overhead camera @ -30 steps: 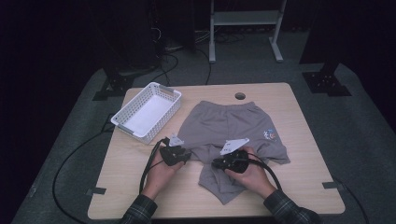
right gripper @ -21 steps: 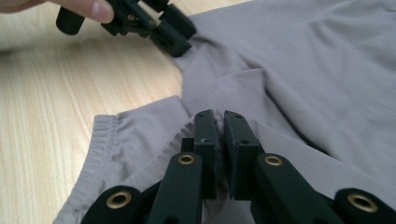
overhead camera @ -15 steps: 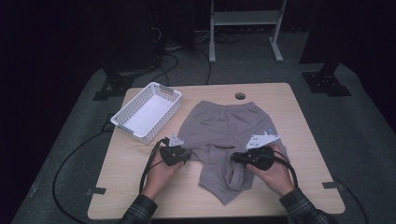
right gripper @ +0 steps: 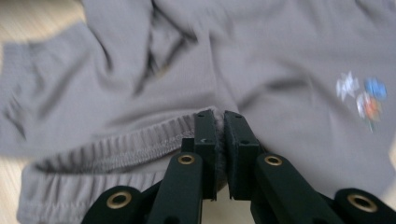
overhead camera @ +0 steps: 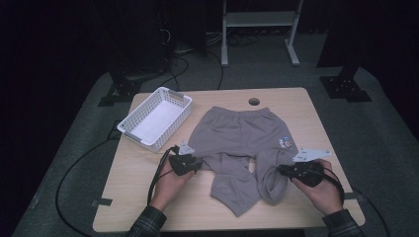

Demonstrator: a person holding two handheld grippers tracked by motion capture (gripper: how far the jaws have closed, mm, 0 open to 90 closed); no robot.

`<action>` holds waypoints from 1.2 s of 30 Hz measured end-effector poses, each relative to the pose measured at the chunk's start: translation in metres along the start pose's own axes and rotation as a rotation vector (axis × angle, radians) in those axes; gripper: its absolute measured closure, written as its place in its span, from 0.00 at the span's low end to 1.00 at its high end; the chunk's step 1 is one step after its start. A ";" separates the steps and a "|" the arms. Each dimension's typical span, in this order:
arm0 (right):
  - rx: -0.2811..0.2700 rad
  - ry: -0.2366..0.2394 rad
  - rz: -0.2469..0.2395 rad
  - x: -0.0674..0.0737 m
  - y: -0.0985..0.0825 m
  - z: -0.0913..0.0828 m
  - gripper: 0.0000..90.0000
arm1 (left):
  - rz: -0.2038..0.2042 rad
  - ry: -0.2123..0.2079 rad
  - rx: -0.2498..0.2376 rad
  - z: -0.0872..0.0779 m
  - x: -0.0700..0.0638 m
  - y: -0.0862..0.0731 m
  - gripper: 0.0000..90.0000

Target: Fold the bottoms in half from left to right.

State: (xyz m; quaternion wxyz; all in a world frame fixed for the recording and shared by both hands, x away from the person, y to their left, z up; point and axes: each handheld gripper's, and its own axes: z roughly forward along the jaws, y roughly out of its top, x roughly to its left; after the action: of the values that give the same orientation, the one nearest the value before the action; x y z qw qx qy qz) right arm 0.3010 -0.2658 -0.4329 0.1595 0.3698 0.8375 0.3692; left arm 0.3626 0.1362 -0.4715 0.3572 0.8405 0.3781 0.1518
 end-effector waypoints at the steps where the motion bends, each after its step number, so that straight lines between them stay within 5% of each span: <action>1: 0.025 -0.011 0.005 -0.002 -0.006 -0.002 0.93 | -0.001 0.000 0.000 0.000 0.000 0.000 0.70; 6: 0.148 -0.034 0.027 -0.005 -0.030 -0.006 0.91 | 0.001 0.002 0.003 0.000 0.000 0.000 0.70; 10: 0.053 0.033 0.019 -0.005 -0.033 -0.015 0.77 | -0.019 -0.026 0.020 -0.002 -0.001 0.003 0.70; 15: -0.075 0.043 0.004 -0.003 -0.011 -0.021 0.68 | -0.020 -0.081 -0.073 -0.018 -0.010 0.014 0.70; 26: -0.034 0.047 0.015 -0.021 0.015 0.030 0.66 | 0.015 -0.189 -0.084 0.000 -0.046 0.024 0.60; 33: -0.027 0.047 -0.014 -0.012 0.019 0.038 0.65 | 0.015 -0.203 -0.061 0.020 -0.054 0.033 0.58; 36: -0.026 0.056 -0.026 -0.008 0.020 0.039 0.64 | 0.002 -0.227 -0.048 0.026 -0.055 0.037 0.66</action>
State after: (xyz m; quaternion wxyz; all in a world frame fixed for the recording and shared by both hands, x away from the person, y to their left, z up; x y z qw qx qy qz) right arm 0.3370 -0.2433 -0.4446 0.1454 0.3466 0.8415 0.3880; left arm 0.3590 0.0651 -0.4627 0.4176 0.8439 0.3305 0.0649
